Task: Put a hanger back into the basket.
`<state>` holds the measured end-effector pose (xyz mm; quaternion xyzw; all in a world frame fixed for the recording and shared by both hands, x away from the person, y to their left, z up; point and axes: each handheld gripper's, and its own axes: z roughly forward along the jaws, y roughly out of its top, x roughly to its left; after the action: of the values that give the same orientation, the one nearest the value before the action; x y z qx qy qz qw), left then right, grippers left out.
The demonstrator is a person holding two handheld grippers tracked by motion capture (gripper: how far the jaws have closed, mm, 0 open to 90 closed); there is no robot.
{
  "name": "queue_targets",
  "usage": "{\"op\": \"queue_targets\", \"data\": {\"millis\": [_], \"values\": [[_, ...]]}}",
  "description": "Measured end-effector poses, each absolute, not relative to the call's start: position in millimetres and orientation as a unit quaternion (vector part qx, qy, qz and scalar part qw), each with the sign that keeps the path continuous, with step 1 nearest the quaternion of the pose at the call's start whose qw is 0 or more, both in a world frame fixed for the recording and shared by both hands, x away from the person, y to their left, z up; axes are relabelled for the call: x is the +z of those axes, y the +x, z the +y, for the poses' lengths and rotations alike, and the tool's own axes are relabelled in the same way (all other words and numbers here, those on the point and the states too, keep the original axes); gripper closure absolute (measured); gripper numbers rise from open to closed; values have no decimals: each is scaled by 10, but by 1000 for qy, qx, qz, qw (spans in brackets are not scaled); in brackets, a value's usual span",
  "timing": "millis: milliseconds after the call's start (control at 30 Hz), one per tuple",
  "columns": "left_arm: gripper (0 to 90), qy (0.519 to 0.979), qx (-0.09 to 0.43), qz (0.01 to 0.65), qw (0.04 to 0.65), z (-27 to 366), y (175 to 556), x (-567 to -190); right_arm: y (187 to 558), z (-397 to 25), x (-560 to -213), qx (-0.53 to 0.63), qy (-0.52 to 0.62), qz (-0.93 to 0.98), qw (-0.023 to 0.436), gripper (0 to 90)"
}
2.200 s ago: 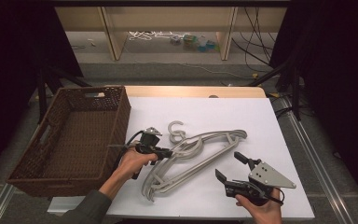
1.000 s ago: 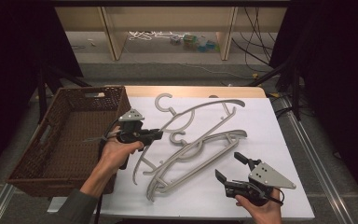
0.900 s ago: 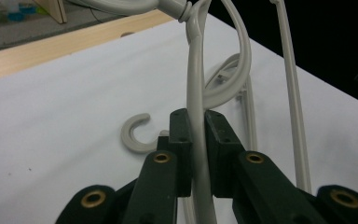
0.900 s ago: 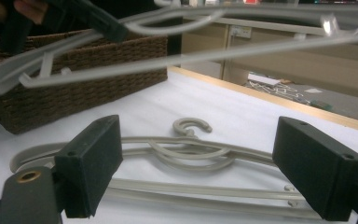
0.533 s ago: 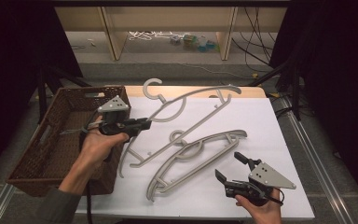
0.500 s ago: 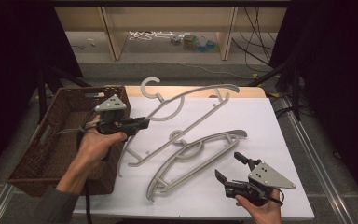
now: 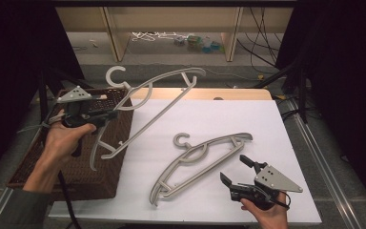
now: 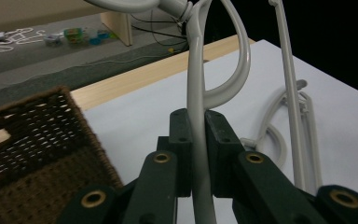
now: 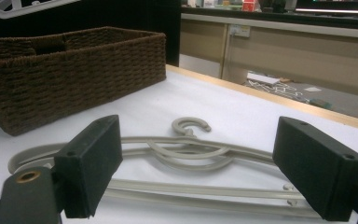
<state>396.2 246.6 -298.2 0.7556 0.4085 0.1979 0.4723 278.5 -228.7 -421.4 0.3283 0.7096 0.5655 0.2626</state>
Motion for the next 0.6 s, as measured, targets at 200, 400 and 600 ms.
{"op": "queue_targets", "data": {"millis": [200, 400, 600], "values": [[819, 747, 217, 425, 462, 2713, 3979, -3015, 2787, -2282, -4220, 566, 329, 709, 260, 165], [819, 742, 231, 437, 452, 2909, 3991, -3084, 2796, -2273, -4230, 570, 327, 707, 261, 165], [819, 736, 248, 449, 442, 3112, 4008, -3136, 2793, -2268, -4232, 568, 329, 708, 258, 165]]}}
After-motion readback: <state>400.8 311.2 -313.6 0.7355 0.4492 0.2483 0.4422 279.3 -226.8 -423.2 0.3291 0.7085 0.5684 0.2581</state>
